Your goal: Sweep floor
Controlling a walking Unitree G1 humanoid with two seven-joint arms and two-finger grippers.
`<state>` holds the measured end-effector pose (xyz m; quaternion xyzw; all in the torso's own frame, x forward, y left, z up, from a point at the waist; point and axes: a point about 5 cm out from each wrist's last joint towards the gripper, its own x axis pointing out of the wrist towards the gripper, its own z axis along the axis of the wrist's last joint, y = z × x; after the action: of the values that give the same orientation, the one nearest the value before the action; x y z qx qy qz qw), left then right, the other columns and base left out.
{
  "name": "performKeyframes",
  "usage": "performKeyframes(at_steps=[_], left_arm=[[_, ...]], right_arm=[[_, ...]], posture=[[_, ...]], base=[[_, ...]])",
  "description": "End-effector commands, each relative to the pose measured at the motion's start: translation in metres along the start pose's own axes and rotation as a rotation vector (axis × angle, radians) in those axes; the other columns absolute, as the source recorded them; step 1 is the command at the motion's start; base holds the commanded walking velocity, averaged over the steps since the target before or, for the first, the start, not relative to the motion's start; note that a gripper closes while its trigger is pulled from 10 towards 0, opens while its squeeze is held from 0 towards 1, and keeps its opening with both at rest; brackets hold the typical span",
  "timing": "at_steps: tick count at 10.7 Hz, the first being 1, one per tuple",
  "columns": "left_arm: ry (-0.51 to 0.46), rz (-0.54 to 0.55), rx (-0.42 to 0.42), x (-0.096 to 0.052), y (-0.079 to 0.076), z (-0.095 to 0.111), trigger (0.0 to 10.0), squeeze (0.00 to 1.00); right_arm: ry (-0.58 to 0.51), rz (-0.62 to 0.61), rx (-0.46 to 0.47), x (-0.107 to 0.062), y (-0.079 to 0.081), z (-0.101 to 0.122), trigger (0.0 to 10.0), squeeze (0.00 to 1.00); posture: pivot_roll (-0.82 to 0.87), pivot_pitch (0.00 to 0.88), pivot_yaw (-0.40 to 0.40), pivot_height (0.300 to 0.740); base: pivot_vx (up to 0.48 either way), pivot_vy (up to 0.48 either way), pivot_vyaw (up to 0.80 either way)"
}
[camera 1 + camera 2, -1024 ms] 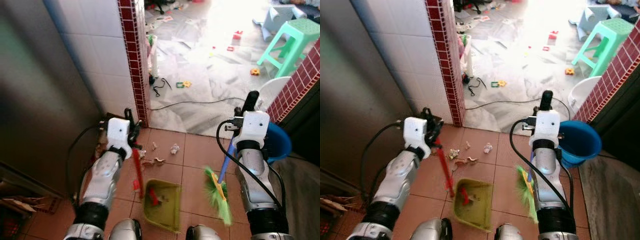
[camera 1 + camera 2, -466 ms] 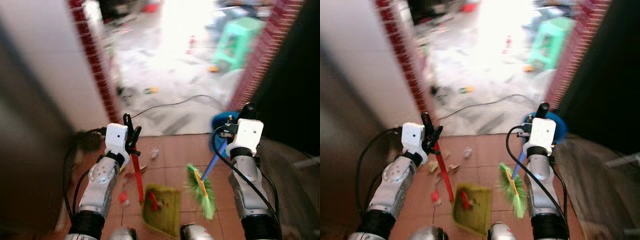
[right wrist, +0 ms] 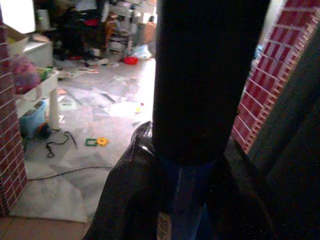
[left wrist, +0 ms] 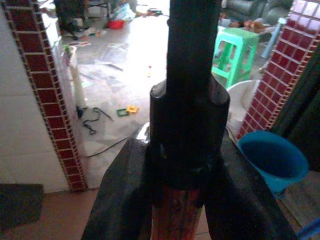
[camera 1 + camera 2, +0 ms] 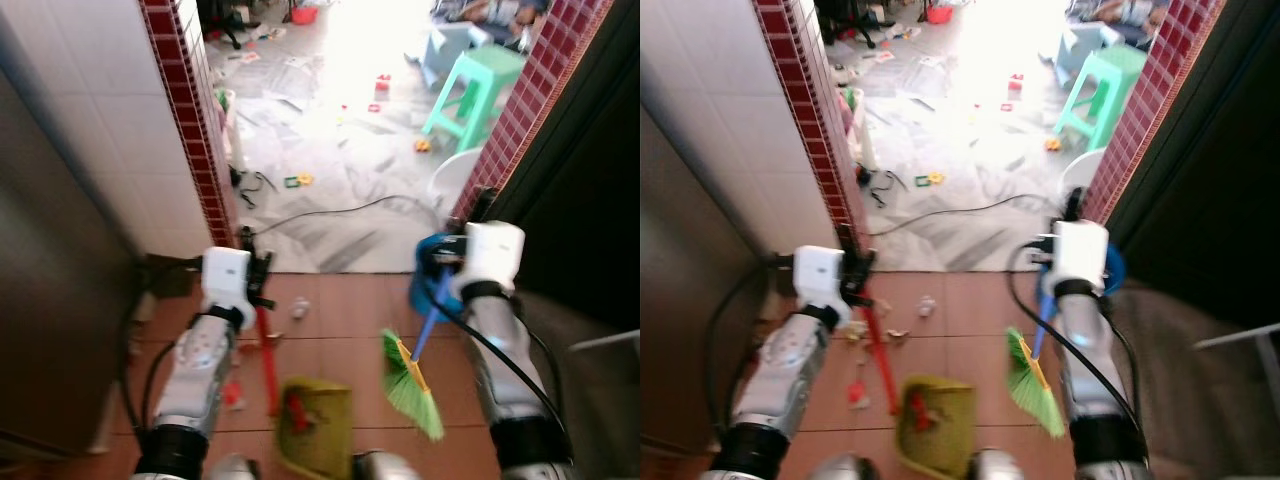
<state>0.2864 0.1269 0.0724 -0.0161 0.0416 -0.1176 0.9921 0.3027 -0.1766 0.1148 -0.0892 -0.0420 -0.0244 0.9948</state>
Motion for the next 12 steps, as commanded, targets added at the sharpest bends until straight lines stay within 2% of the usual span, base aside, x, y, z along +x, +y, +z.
performKeyframes(at_steps=[1, 2, 4, 6, 9, 12], left_arm=[[-0.068, 0.012, -0.018, 0.001, -0.002, 0.014, 10.0, 0.0], [-0.071, 0.001, -0.021, 0.001, -0.004, 0.015, 10.0, 0.0], [-0.048, -0.06, -0.003, 0.003, -0.007, 0.014, 10.0, 0.0], [-0.043, -0.069, 0.003, 0.004, -0.006, 0.014, 10.0, 0.0], [-0.043, -0.077, 0.007, 0.01, -0.006, 0.018, 10.0, 0.0], [-0.068, -0.032, 0.009, 0.011, 0.002, 0.023, 10.0, 0.0]], right_arm=[[0.019, 0.003, -0.017, 0.003, -0.003, -0.002, 10.0, 0.0], [0.018, 0.001, -0.012, 0.004, -0.001, -0.001, 10.0, 0.0], [0.039, -0.011, -0.006, -0.002, 0.002, -0.009, 10.0, 0.0], [0.056, -0.026, -0.004, -0.006, -0.001, -0.013, 10.0, 0.0], [0.055, -0.048, -0.021, 0.0, -0.007, -0.012, 10.0, 0.0], [0.05, -0.049, -0.013, 0.0, -0.004, -0.012, 10.0, 0.0]], posture=[[-0.06, 0.0, -0.07, 0.74], [-0.06, 0.0, -0.061, 0.74], [-0.06, 0.0, -0.027, 0.74], [-0.08, 0.0, -0.014, 0.74], [-0.09, 0.0, 0.002, 0.74], [-0.08, 0.0, 0.007, 0.74]], base=[[0.0, 0.0, 0.0], [0.0, -0.3, 0.0], [0.0, -0.388, -0.8], [0.0, -0.388, -0.68], [0.0, -0.386, -0.6], [0.0, -0.214, 0.0]])
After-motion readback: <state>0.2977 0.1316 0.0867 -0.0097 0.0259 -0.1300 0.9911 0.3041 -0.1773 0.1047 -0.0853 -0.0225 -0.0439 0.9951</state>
